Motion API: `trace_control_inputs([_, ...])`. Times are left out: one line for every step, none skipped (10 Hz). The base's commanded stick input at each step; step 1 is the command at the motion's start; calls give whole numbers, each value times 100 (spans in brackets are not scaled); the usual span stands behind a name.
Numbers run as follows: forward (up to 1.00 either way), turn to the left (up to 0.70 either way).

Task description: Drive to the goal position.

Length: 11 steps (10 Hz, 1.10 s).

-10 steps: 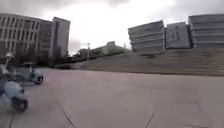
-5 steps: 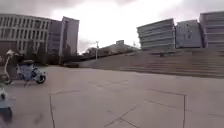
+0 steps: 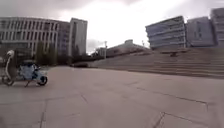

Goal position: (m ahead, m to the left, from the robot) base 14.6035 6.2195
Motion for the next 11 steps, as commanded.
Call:
trace_control_inputs([100,20])
trace_control_inputs([100,20])
trace_control_inputs([100,20])
trace_control_inputs([100,18])
trace_control_inputs([100,18])
trace_control_inputs([100,18])
trace_control_inputs([100,18])
trace_control_inputs([100,16])
trace_control_inputs([100,11])
trace_control_inputs([100,6])
trace_control_inputs([100,0])
